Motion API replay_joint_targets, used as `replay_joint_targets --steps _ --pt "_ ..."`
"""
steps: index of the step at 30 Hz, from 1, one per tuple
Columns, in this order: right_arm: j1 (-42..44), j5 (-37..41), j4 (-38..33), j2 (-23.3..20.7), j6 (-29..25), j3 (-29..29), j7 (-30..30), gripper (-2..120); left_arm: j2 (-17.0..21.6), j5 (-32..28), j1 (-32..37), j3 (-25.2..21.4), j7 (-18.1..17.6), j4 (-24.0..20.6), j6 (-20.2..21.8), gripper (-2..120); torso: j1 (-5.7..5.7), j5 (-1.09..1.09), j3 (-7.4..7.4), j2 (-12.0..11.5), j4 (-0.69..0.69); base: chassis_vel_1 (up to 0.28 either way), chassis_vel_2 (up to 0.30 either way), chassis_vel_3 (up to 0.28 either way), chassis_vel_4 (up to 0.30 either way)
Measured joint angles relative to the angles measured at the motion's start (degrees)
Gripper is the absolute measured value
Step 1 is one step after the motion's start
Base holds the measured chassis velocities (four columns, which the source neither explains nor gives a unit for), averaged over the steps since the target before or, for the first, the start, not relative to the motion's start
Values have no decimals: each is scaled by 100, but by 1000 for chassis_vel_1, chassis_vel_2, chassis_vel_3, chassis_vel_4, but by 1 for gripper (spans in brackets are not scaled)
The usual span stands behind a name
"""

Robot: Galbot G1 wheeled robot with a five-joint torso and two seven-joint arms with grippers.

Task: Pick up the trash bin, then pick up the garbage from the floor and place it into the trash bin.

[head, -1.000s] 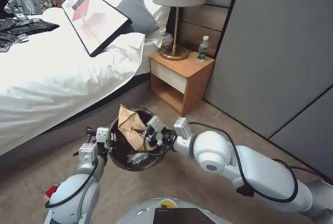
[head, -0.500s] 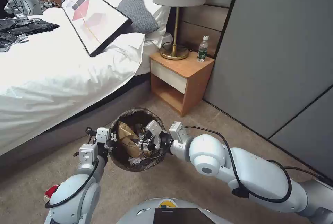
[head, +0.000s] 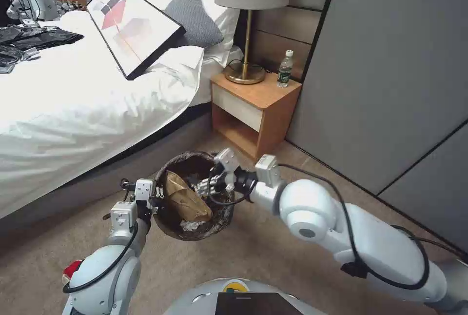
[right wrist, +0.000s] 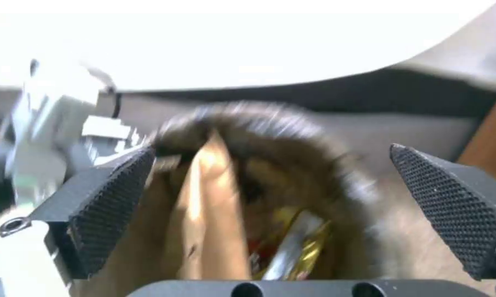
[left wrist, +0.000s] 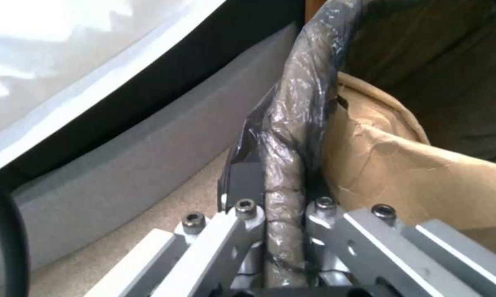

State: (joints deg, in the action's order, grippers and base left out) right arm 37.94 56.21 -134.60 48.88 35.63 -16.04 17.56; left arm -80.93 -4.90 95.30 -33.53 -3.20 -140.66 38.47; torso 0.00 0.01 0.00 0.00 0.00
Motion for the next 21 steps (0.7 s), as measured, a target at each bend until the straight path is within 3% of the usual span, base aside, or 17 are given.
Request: replay_joint_targets --steps 7,15,18,20,21 --pt "636 -468 -291 -274 -615 692 121 100 -4 -5 -10 -5 -1 0 0 2 0 0 0 0 0 0 0 0 0" --pt "1954 -1331 -241 -64 -915 1973 333 100 -43 -1 -25 22 -1 9 1 2 0 1 0 0 1 0 0 0 0" --pt "2394 -1713 -215 32 -1068 2443 229 100 -38 -2 -23 8 -1 2 1 2 0 0 0 0 1 0 0 0 0" --pt "3160 -2348 -164 252 -1395 3119 -78 100 -29 -11 -24 -9 0 -4 1 2 0 0 0 0 1 0 0 0 0" --pt "3160 -2348 -164 252 -1395 3119 -78 100 -29 -11 -24 -9 0 -4 1 2 0 0 0 0 1 0 0 0 0"
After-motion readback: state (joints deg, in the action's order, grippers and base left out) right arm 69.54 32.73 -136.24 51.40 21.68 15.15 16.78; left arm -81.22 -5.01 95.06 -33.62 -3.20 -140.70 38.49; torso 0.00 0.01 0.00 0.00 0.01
